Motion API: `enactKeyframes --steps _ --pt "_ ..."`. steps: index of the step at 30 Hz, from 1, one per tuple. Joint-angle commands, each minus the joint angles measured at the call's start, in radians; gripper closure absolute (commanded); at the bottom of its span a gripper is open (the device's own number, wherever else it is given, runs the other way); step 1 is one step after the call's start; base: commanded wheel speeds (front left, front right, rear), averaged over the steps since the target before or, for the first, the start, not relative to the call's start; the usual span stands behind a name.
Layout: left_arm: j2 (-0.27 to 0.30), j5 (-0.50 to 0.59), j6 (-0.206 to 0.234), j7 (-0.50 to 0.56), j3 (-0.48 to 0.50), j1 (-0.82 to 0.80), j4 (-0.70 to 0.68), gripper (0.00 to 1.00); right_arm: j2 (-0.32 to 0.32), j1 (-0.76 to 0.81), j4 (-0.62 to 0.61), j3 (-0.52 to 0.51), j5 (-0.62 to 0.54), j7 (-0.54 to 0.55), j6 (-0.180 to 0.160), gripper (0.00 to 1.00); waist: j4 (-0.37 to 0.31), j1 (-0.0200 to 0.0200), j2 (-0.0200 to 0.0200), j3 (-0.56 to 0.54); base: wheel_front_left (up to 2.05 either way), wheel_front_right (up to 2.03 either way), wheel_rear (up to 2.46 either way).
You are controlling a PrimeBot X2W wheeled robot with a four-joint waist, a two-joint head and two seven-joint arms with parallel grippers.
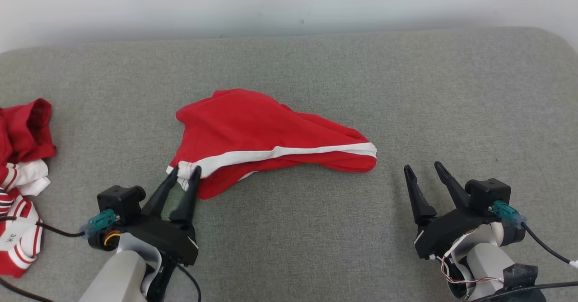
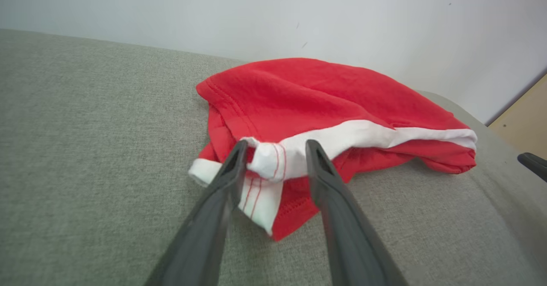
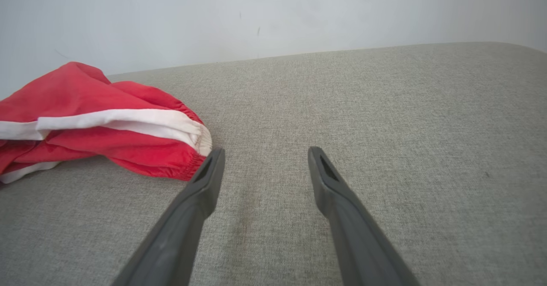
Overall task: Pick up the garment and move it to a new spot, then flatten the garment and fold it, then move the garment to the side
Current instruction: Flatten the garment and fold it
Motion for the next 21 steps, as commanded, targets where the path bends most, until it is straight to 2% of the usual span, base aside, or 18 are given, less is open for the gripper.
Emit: enactKeyframes --steps 1,3,10,21 --pt "0.005 -0.013 0.0 -0.005 -0.003 -0.005 -0.008 0.65 -0.001 -0.006 -0.005 0.0 -0.004 -0.005 0.0 0.0 0.001 0.0 0.0 0.004 0.0 0.0 0.0" --pt "0.007 -0.018 0.0 -0.005 -0.004 -0.002 -0.014 1.0 -0.001 -0.007 -0.005 -0.002 -0.001 -0.005 0.0 0.0 0.002 0.0 0.0 0.008 0.0 0.0 0.0" --pt "0.012 -0.007 0.0 -0.005 0.01 0.01 -0.029 1.0 -0.001 -0.01 -0.004 -0.01 0.006 -0.005 0.0 0.0 0.01 0.0 0.0 0.013 0.0 0.0 0.0" --pt "-0.02 0.093 0.0 -0.005 0.192 0.115 -0.141 1.0 0.006 -0.017 -0.024 0.001 0.026 -0.005 0.0 0.0 0.045 0.0 0.0 0.025 0.0 0.0 0.0"
